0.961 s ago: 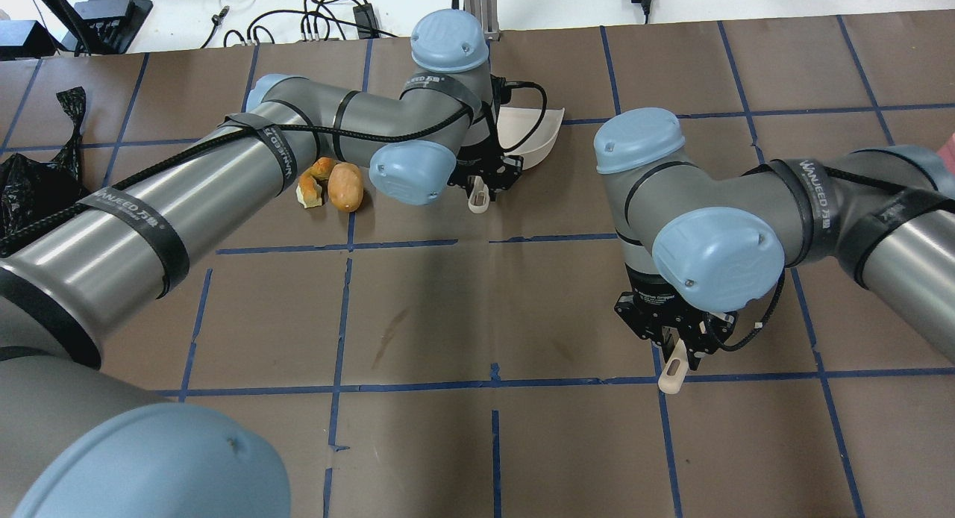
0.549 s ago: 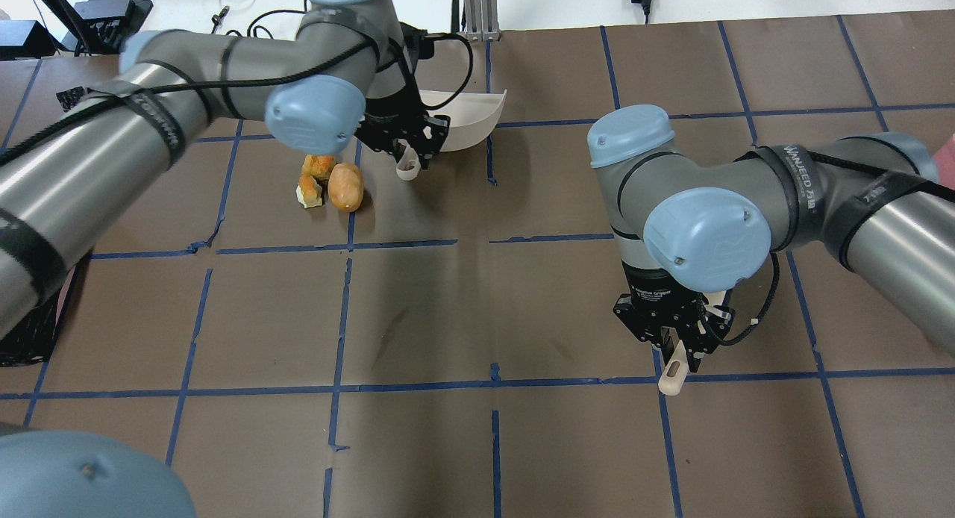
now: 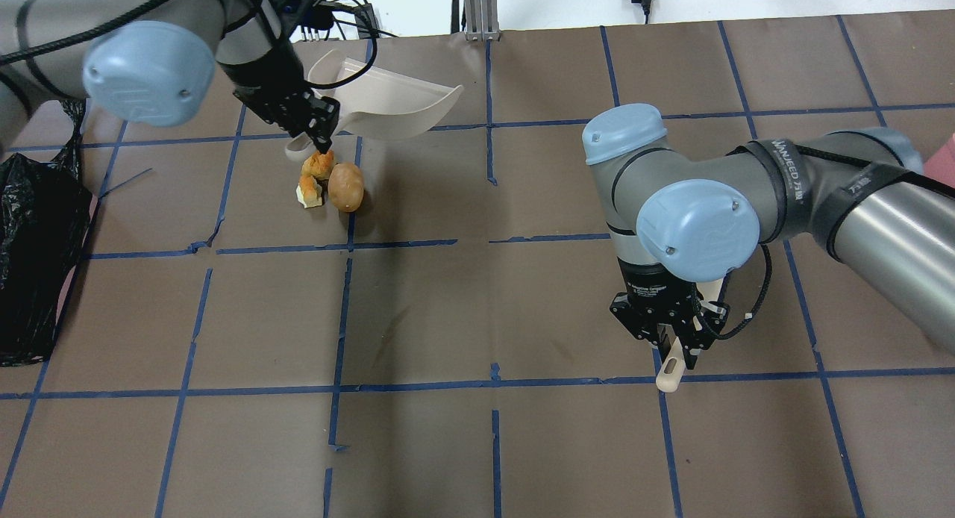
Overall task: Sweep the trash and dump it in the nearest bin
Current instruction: 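Lift the dustpan and place it beside the food with the left gripper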
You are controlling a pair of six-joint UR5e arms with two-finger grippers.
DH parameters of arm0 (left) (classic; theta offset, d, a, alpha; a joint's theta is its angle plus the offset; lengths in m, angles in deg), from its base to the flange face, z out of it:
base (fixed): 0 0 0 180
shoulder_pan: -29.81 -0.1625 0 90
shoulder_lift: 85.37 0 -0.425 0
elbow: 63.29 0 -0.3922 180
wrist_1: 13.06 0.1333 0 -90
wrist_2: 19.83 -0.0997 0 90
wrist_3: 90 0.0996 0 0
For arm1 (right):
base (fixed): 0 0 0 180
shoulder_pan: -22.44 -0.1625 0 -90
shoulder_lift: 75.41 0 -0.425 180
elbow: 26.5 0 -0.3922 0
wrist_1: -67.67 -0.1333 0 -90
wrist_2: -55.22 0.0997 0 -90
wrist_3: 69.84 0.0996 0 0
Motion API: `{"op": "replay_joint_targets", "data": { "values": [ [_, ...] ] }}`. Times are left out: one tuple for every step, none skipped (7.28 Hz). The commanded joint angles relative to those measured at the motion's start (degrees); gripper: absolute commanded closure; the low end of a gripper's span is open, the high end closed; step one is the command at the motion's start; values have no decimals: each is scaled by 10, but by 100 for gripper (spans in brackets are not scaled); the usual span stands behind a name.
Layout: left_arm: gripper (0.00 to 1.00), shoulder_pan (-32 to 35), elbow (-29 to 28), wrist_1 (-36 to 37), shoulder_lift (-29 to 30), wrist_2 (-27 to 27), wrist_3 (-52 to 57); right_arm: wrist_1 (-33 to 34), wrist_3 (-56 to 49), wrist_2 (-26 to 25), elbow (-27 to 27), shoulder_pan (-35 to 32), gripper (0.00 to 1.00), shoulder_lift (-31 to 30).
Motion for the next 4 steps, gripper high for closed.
{"op": "replay_joint_targets", "data": {
  "values": [
    [100,-73,29,-25,-39,-4,173,-2,-13,-3,2,-6,100,3],
    [100,-117,33,-33,-40,-7,275,0,-14,-3,2,-11,100,3],
    [100,-154,37,-56,-43,-13,362,-1,-14,-4,6,-14,100,8],
    [100,-203,38,-53,-43,-10,478,-3,-14,2,28,-26,100,16]
  ]
}}
